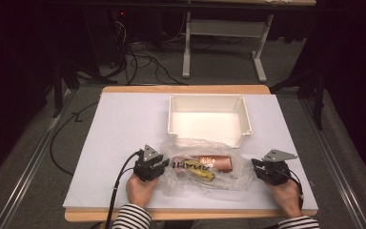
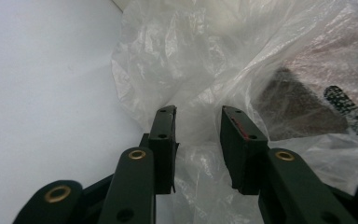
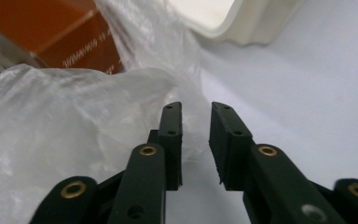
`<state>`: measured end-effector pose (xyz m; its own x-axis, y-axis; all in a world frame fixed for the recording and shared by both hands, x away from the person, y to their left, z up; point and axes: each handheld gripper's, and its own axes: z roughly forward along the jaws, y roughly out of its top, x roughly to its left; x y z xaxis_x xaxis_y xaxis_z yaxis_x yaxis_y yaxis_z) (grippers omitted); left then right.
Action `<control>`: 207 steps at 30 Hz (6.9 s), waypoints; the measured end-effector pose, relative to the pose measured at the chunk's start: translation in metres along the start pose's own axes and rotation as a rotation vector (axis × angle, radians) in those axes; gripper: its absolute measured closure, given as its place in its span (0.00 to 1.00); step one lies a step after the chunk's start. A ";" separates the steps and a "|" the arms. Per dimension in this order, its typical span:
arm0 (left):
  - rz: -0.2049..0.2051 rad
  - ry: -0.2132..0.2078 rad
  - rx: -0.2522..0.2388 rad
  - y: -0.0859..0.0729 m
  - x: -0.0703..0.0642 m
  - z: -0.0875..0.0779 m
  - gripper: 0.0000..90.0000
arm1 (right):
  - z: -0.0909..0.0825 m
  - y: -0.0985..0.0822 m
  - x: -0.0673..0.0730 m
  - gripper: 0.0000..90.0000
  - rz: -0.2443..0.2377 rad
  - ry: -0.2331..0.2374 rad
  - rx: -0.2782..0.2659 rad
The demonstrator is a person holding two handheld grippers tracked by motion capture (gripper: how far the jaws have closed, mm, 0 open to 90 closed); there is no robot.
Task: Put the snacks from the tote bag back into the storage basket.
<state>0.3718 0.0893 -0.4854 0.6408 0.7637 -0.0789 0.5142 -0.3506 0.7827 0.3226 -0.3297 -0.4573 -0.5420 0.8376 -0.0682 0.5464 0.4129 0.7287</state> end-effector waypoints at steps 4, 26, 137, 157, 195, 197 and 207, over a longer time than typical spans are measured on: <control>-0.002 0.000 -0.002 0.000 0.000 0.000 0.74 | -0.014 0.011 -0.003 0.78 0.012 -0.021 -0.048; 0.013 0.007 -0.001 0.000 -0.001 0.000 0.72 | 0.023 0.066 0.029 0.87 -0.054 0.008 -0.042; 0.137 -0.095 0.038 0.049 -0.051 -0.013 0.78 | 0.059 0.022 0.013 0.74 0.036 -0.059 -0.022; 0.184 -0.132 0.009 0.028 -0.059 -0.051 1.00 | 0.059 0.022 0.013 0.74 0.035 -0.060 -0.022; 0.148 -0.090 -0.036 0.012 -0.061 -0.073 0.58 | 0.059 0.022 0.014 0.73 0.031 -0.064 -0.022; 0.156 -0.080 -0.049 0.018 -0.061 -0.077 0.56 | 0.059 0.022 0.014 0.73 0.033 -0.064 -0.021; 0.115 -0.023 -0.016 0.044 -0.039 -0.060 0.50 | 0.059 0.022 0.014 0.73 0.032 -0.064 -0.022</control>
<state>0.3353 0.0767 -0.4110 0.7081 0.7061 -0.0025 0.4278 -0.4263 0.7970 0.3645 -0.2882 -0.4821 -0.4822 0.8717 -0.0870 0.5487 0.3779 0.7457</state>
